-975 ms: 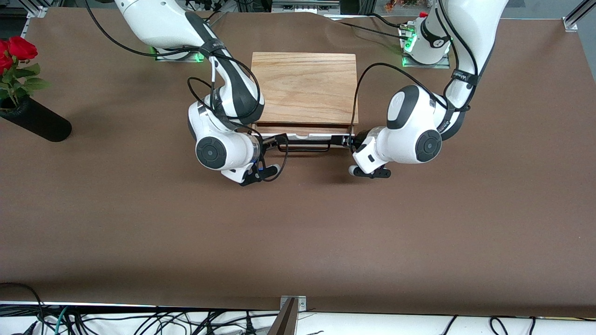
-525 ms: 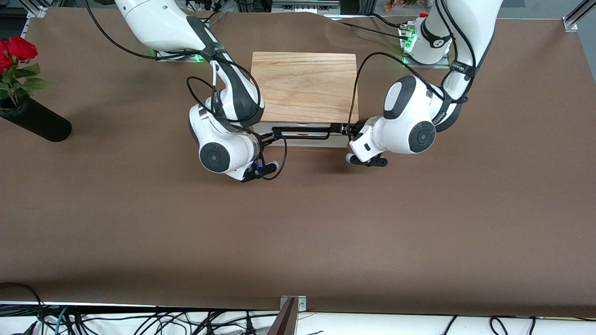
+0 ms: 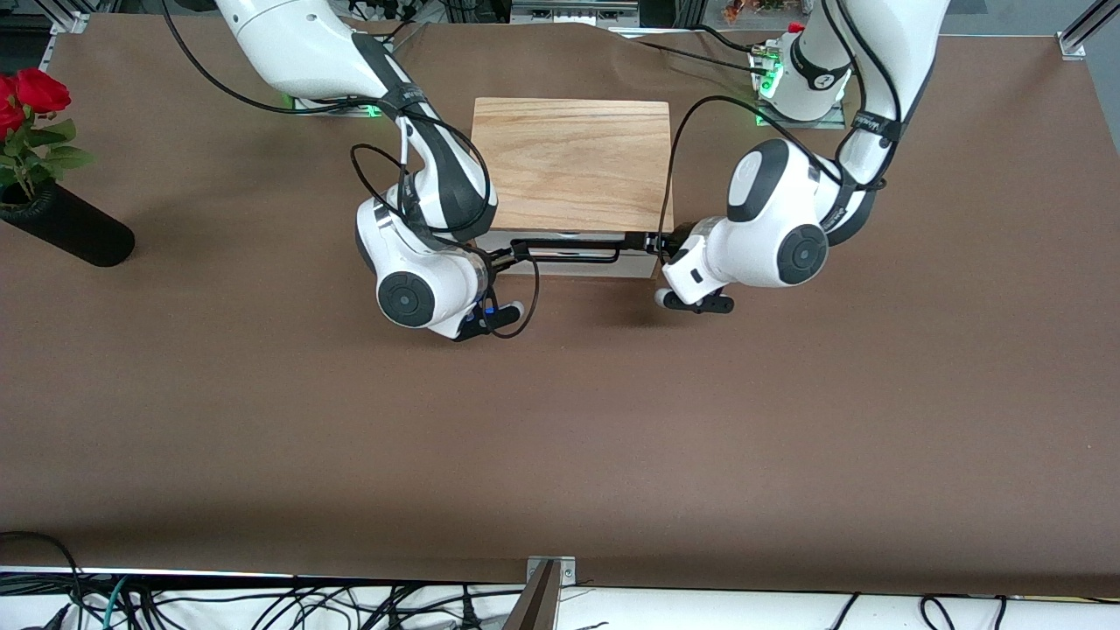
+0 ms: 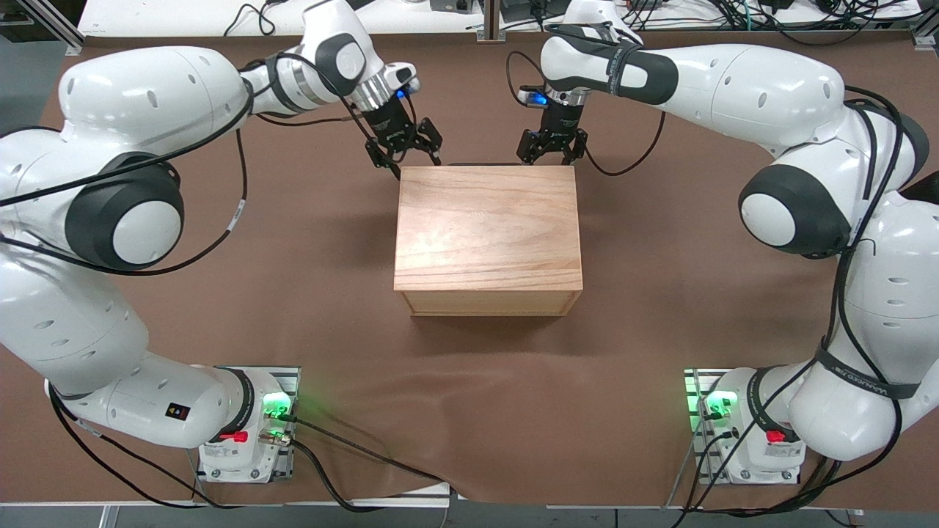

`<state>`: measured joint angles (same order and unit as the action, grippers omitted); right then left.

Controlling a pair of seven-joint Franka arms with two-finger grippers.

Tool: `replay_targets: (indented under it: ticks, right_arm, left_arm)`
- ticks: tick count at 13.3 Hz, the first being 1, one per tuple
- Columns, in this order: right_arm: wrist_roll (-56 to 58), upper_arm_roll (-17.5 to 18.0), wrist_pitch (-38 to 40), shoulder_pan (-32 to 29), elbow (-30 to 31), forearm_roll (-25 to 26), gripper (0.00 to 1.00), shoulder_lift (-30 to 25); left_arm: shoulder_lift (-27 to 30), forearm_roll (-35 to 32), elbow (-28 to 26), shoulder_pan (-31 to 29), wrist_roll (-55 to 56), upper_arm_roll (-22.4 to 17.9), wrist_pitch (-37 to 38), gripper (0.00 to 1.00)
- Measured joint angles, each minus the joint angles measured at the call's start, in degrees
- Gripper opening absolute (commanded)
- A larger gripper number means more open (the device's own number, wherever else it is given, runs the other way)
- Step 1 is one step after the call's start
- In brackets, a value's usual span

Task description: Close drawer with both arms simultaneously

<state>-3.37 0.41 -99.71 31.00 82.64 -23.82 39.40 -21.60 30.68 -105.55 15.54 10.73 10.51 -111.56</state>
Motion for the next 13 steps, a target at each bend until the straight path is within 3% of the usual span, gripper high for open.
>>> replay_targets:
  ticks: [4, 6, 10, 13]
  right_arm:
    - [0.06, -1.03, -0.01, -1.29, -4.12, 0.15, 1.0, -0.08]
    - [0.91, -1.56, 0.13, -3.98, -6.89, 1.06, 1.0, -0.21]
    - [2.24, -2.18, 0.4, -8.05, -11.59, 8.26, 1.0, -0.33]
    - [2.24, -5.77, 0.78, -8.11, -14.72, 9.6, 1.0, -0.49]
  left_arm:
    - [3.0, -0.36, 2.2, -1.94, -0.32, -2.69, -0.57, 1.0]
    - [4.82, -4.11, 2.53, -2.64, -0.41, -3.5, -3.32, 1.0]
    - [9.11, -10.68, 2.51, -3.8, -0.36, -3.59, -4.4, 1.0]
    - [14.5, -16.5, 2.67, -6.48, -0.4, -3.82, -4.23, 1.0]
